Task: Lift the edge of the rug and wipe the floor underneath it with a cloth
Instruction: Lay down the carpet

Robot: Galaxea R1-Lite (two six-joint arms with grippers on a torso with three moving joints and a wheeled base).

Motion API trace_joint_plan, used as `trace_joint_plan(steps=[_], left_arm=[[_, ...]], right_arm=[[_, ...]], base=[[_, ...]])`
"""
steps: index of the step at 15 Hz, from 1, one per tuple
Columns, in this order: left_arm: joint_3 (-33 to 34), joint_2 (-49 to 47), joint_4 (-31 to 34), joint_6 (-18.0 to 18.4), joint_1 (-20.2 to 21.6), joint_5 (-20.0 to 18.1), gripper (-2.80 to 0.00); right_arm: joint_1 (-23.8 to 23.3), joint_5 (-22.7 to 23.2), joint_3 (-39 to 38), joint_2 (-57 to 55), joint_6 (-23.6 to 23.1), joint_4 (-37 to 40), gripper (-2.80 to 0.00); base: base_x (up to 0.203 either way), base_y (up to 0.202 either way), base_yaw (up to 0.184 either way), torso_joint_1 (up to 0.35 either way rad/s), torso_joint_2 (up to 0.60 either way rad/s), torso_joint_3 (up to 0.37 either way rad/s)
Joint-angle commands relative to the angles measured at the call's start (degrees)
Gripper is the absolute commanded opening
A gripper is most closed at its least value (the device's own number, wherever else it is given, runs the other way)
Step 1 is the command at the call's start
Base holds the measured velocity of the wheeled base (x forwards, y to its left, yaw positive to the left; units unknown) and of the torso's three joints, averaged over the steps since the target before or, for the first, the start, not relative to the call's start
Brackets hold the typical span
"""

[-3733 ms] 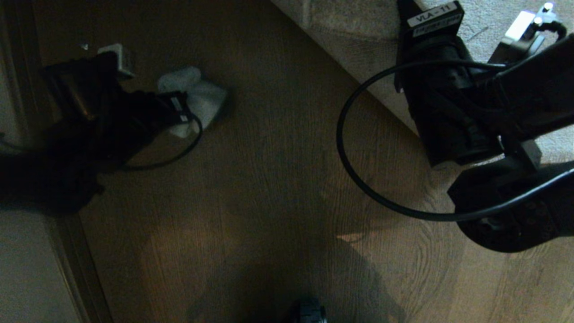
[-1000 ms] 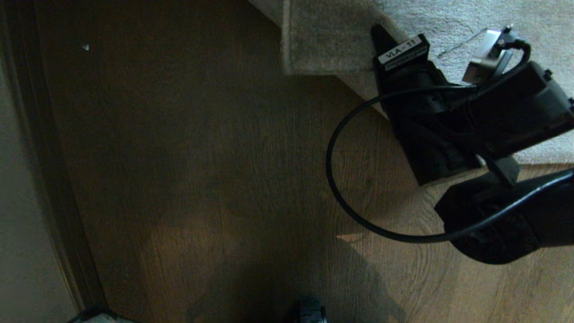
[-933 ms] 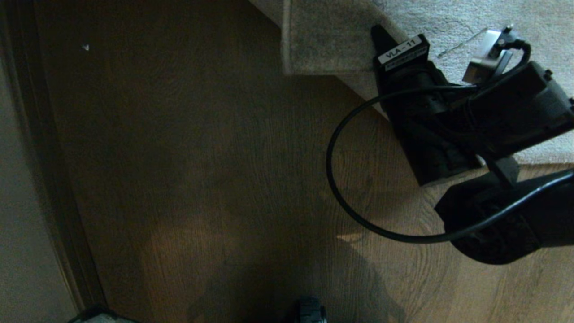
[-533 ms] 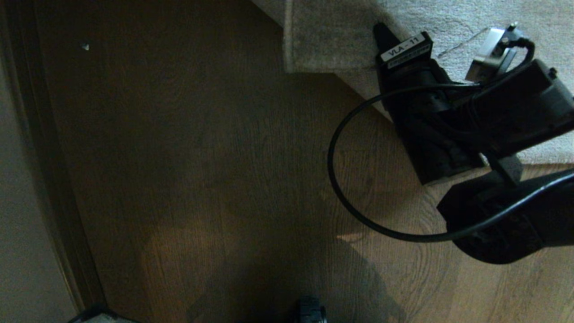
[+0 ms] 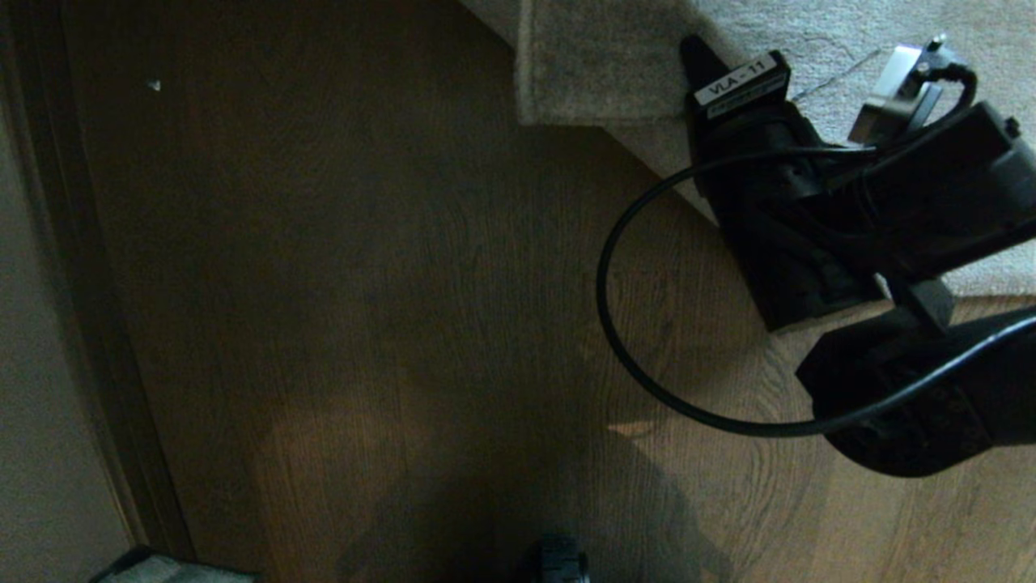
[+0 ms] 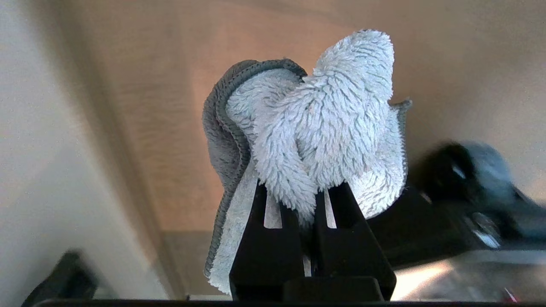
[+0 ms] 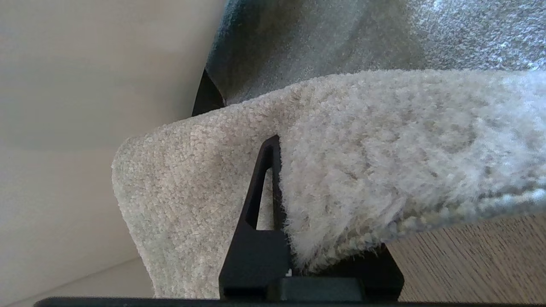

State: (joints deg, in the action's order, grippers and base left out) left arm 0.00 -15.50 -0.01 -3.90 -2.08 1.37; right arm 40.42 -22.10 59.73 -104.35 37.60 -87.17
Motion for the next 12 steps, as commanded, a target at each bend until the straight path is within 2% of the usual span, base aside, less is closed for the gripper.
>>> trace_joint_plan(steps=[1, 3, 6, 12], left_arm=[[0.0, 2.6, -0.1, -0.1, 3.9, 0.0, -2.80], [0.0, 5.3, -0.1, -0.1, 3.1, 0.0, -2.80], [0.0, 15.1, 0.0, 0.0, 2.1, 0.1, -2.80], [0.0, 15.5, 0.0, -0.1, 1.9, 0.1, -2.80]], right_arm=[[0.0, -0.1, 0.0, 0.1, 0.2, -2.8, -2.80], [0.1, -0.1, 0.0, -0.1, 0.3, -2.8, -2.80], [0.1, 0.0, 0.2, -0.2, 0.4, -2.8, -2.80], [1.1, 0.0, 0.5, -0.7, 0.5, -2.8, -2.80]], base=[[0.000, 0.000, 0.000, 0.000, 0.00, 0.000], [0.000, 0.000, 0.000, 0.000, 0.00, 0.000], [0.000, 0.000, 0.000, 0.000, 0.00, 0.000], [0.000, 0.000, 0.000, 0.000, 0.00, 0.000]])
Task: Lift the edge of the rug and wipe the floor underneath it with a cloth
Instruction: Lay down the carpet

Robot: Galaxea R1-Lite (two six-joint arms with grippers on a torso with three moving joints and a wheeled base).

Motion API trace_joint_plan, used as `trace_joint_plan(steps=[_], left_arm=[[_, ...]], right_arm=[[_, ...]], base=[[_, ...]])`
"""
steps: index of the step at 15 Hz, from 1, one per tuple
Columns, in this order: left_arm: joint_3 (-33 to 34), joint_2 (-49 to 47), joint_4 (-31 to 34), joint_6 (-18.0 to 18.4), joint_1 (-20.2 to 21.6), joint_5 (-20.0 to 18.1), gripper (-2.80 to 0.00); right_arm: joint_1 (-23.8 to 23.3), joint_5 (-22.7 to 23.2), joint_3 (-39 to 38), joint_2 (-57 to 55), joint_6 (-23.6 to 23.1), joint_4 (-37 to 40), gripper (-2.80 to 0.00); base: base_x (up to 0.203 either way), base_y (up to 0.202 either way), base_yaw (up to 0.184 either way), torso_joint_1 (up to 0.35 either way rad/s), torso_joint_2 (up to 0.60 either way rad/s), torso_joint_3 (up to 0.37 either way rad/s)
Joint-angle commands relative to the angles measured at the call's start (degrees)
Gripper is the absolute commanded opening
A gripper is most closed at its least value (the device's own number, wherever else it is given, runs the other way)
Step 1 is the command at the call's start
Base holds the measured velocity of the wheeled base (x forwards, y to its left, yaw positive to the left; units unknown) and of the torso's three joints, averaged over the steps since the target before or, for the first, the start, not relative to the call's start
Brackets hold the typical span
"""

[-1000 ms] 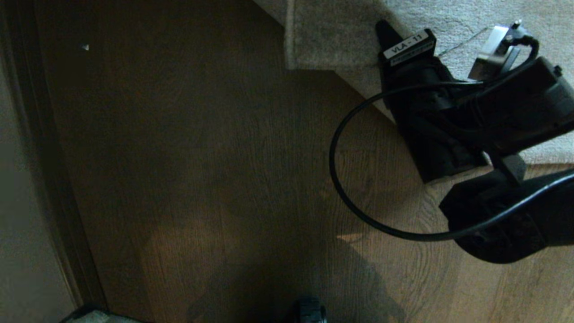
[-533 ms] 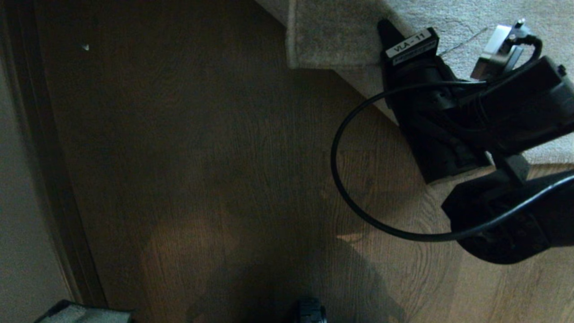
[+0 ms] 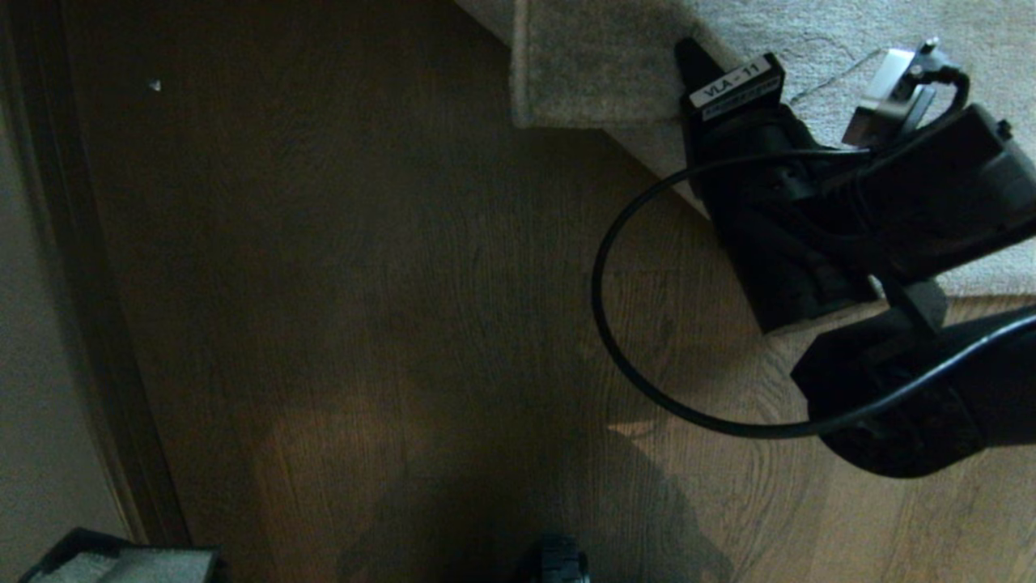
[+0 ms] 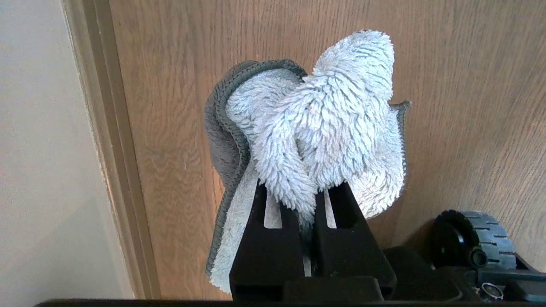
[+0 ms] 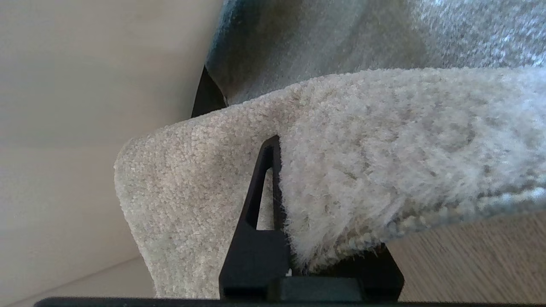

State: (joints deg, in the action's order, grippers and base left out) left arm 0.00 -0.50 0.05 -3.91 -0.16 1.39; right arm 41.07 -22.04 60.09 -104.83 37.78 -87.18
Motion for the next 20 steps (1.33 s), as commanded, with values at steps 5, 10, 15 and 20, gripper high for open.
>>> trace_joint_plan(steps=[5, 10, 15, 20], left_arm=[[0.0, 0.5, 0.0, 0.0, 0.0, 0.0, -2.80], [0.0, 0.5, 0.0, 0.0, 0.0, 0.1, -2.80], [0.0, 0.5, 0.0, 0.0, 0.0, 0.1, -2.80], [0.0, 0.5, 0.0, 0.0, 0.0, 0.1, -2.80]], right_arm=[[2.0, 0.0, 0.3, 1.6, -0.2, -2.8, -2.80], [3.5, 0.1, 0.0, 2.3, -3.6, -2.8, -2.80], [3.4, 0.0, -0.5, 2.6, -4.5, -2.8, 0.00], [3.4, 0.0, -0.4, 2.3, -3.9, -2.8, 0.00]], base=[[0.000, 0.000, 0.000, 0.000, 0.00, 0.000], [0.000, 0.000, 0.000, 0.000, 0.00, 0.000], [0.000, 0.000, 0.000, 0.000, 0.00, 0.000], [0.000, 0.000, 0.000, 0.000, 0.00, 0.000]])
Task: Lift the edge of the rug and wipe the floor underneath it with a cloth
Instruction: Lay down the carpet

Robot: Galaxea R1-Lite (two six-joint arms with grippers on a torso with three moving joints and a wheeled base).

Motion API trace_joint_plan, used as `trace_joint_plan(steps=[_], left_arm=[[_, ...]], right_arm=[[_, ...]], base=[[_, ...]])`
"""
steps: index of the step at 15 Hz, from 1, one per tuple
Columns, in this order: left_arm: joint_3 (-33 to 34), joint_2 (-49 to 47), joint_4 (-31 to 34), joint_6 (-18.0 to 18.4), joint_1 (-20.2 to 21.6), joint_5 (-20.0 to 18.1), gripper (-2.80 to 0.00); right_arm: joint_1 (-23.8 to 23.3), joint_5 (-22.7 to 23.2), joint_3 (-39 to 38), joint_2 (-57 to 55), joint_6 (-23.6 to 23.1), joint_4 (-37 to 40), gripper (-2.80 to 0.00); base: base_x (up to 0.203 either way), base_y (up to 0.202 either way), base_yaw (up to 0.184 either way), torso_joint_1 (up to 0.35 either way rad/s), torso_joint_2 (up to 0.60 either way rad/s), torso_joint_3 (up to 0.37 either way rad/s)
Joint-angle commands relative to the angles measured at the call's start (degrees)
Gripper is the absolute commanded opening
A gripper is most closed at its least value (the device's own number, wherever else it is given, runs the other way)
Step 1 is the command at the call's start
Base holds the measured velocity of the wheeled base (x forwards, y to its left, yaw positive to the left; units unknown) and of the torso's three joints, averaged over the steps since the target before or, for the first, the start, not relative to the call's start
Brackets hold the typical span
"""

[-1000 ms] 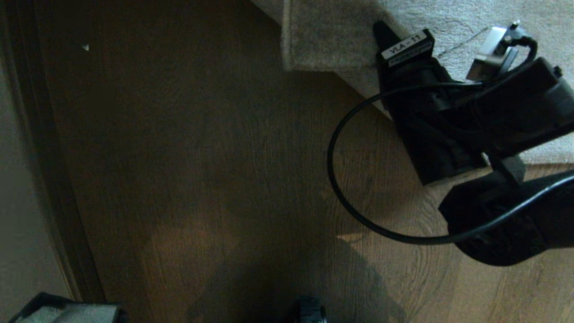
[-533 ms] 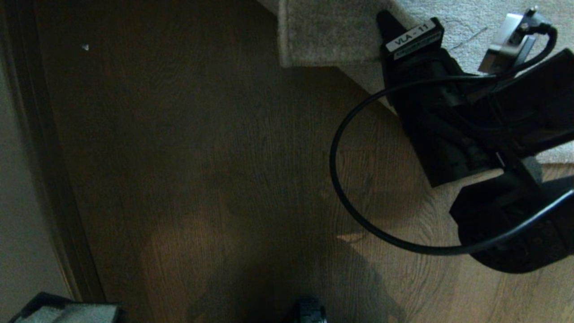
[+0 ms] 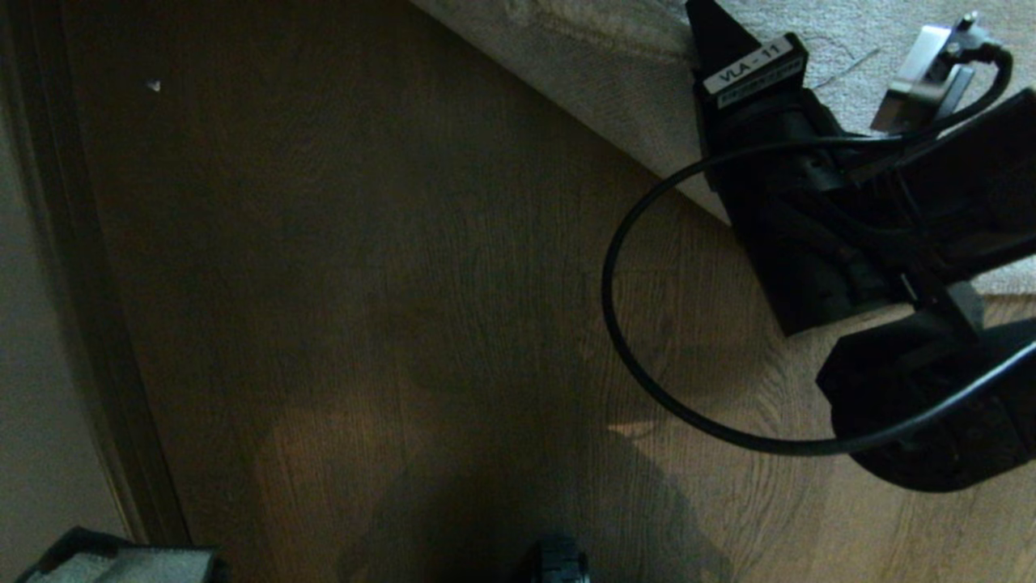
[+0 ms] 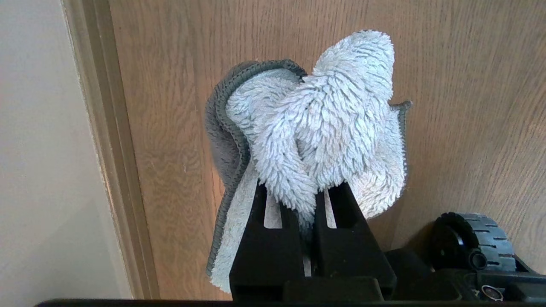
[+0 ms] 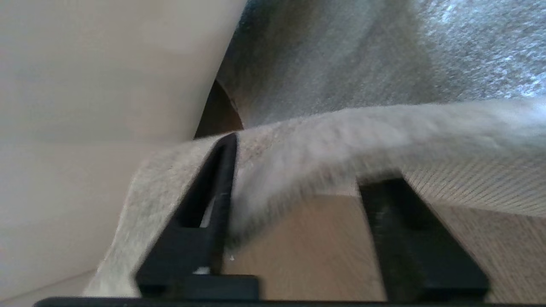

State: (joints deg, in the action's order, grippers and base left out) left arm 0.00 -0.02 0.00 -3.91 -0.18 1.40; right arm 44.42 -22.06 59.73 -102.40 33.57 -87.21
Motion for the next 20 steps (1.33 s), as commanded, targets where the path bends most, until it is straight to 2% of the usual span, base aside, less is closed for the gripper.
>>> trace_joint_plan(steps=[1, 7, 11, 17, 20], left_arm=[[0.0, 0.0, 0.0, 0.0, 0.0, 0.0, -2.80], [0.0, 0.0, 0.0, 0.0, 0.0, 0.1, -2.80], [0.0, 0.0, 0.0, 0.0, 0.0, 0.1, -2.80], [0.0, 0.0, 0.0, 0.0, 0.0, 0.0, -2.80], [0.0, 0.0, 0.0, 0.0, 0.0, 0.0, -2.80]], right_arm=[[0.1, -0.1, -0.1, -0.2, 0.3, -2.7, 0.00], [6.5, 0.1, -0.1, -1.0, 0.4, -2.7, 0.00], [14.4, 0.0, -0.1, -2.4, 0.2, -2.7, 0.00], [23.5, -0.3, -0.5, -3.9, 0.9, -2.7, 0.00], [24.7, -0.4, -0.3, -5.1, 1.1, -2.7, 0.00]], base=[[0.000, 0.000, 0.000, 0.000, 0.00, 0.000], [0.000, 0.000, 0.000, 0.000, 0.00, 0.000], [0.000, 0.000, 0.000, 0.000, 0.00, 0.000], [0.000, 0.000, 0.000, 0.000, 0.00, 0.000], [0.000, 0.000, 0.000, 0.000, 0.00, 0.000]])
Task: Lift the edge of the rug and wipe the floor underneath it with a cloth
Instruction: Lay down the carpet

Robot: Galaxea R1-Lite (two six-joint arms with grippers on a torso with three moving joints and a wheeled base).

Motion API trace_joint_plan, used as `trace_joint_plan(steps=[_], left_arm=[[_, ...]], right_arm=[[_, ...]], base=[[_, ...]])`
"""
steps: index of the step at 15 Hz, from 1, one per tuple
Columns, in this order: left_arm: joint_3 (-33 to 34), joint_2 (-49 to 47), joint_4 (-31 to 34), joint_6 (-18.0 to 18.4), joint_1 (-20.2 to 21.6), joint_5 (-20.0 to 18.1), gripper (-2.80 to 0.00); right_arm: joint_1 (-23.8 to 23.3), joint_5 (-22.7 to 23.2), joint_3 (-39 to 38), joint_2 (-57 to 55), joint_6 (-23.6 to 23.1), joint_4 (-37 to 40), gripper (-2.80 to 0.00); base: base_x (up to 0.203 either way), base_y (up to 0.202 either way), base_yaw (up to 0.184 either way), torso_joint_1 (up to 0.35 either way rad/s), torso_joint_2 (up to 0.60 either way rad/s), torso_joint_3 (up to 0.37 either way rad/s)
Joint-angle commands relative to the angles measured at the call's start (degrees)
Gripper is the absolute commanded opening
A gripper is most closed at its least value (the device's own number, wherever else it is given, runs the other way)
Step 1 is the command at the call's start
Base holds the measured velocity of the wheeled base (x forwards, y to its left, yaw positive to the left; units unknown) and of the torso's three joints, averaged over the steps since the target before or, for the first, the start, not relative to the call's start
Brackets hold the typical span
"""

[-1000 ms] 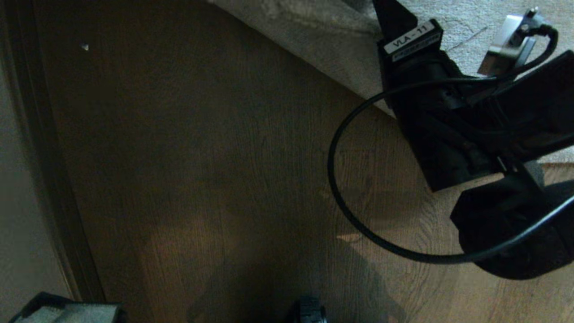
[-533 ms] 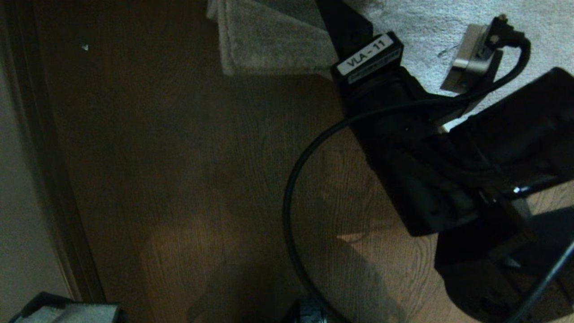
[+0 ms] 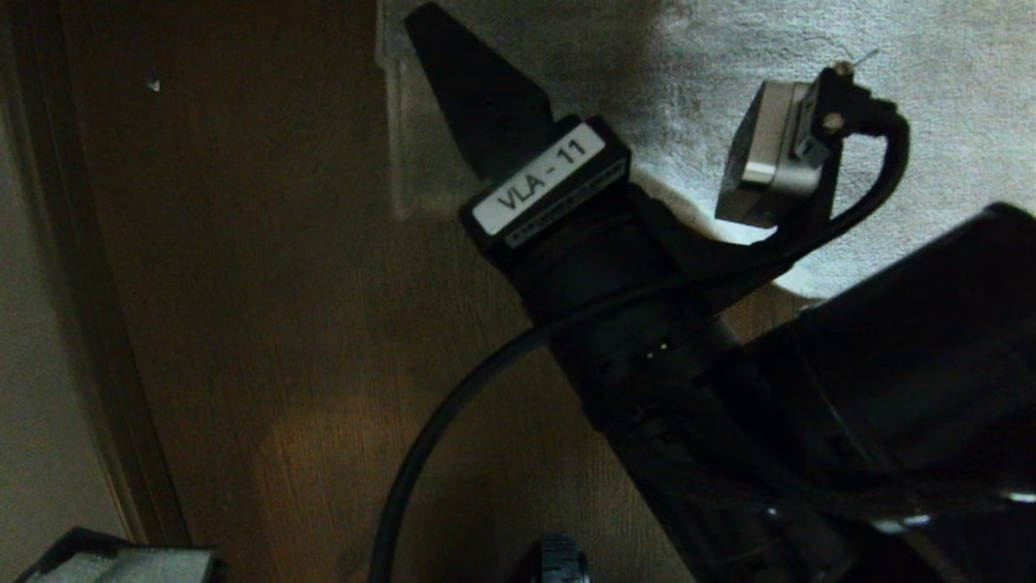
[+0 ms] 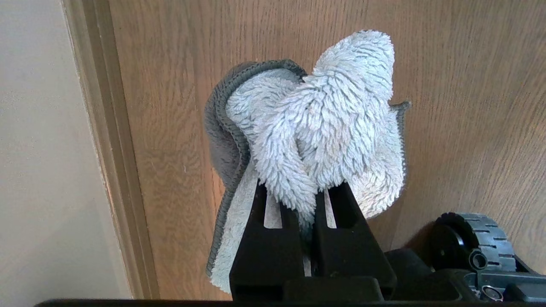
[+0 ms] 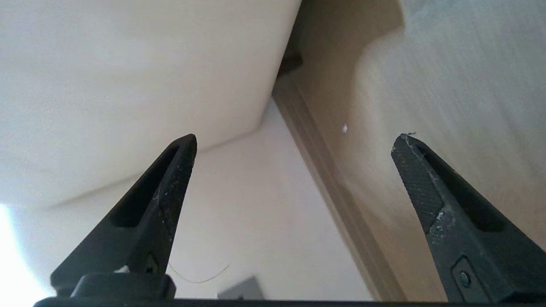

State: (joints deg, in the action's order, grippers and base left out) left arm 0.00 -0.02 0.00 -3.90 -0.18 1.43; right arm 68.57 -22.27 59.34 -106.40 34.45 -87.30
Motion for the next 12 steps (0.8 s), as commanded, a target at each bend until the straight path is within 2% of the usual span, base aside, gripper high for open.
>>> trace_joint_plan(steps=[1, 7, 12], left_arm=[[0.0, 0.0, 0.0, -0.1, 0.0, 0.0, -2.80], [0.0, 0.0, 0.0, -0.1, 0.0, 0.1, -2.80], [0.0, 0.0, 0.0, -0.1, 0.0, 0.1, -2.80]], right_arm=[[0.5, -0.2, 0.0, -1.4, 0.1, -2.7, 0.00], [0.1, -0.4, -8.1, -2.4, 0.3, -2.7, 0.00], [-6.6, -0.4, -13.1, -2.6, 0.5, -2.7, 0.00]], base=[[0.000, 0.000, 0.000, 0.000, 0.00, 0.000], [0.000, 0.000, 0.000, 0.000, 0.00, 0.000], [0.000, 0.000, 0.000, 0.000, 0.00, 0.000]])
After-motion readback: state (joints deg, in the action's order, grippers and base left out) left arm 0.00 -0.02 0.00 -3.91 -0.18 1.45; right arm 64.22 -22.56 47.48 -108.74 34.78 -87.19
